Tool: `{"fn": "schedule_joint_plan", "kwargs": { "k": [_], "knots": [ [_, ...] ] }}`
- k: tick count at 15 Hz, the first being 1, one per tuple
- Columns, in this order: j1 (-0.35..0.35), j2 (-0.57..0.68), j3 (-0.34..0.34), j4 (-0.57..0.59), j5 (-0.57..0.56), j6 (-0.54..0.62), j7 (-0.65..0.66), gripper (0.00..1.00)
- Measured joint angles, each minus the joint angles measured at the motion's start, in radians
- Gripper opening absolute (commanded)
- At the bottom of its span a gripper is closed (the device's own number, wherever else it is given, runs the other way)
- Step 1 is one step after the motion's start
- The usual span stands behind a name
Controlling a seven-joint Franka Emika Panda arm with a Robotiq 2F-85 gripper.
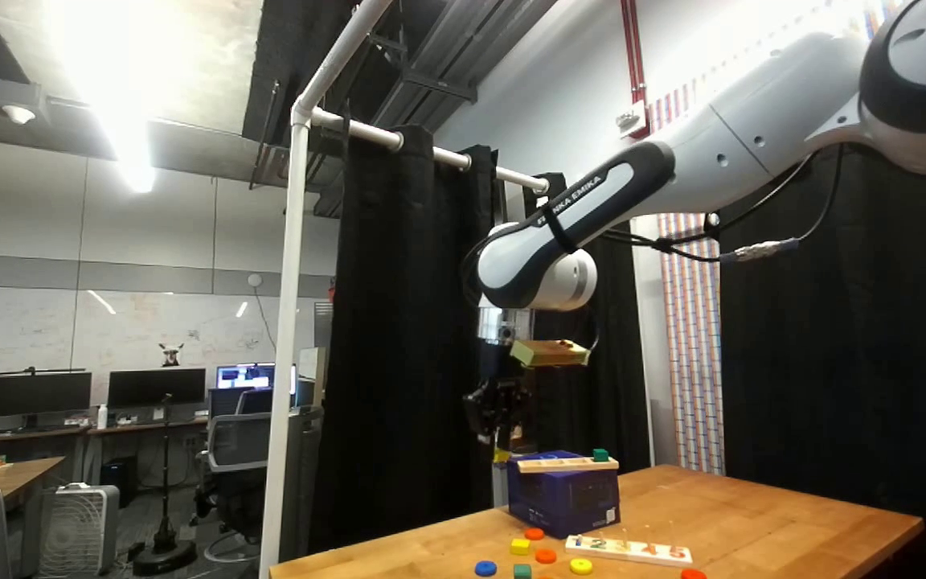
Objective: Put a yellow block from the table in the second compartment from the right of the wooden tray
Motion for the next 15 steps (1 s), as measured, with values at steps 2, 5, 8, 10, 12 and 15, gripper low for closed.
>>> {"fn": "schedule_joint_plan", "kwargs": {
  "k": [2,5,8,10,12,15],
  "knots": [
    [-0.021,-0.042,-0.021,-0.010,-0.008,0.000,0.040,0.10],
    [-0.063,-0.068,-0.060,-0.017,-0.009,0.000,0.093,0.11],
    [-0.109,-0.053,-0.099,-0.011,-0.009,-0.001,0.124,0.11],
    [-0.133,-0.019,-0.122,0.010,-0.009,-0.009,0.133,0.11],
    [-0.150,0.030,-0.138,0.043,-0.009,-0.024,0.144,0.13],
    [-0.163,0.113,-0.155,0.099,-0.009,-0.032,0.164,0.13]
  ]
}}
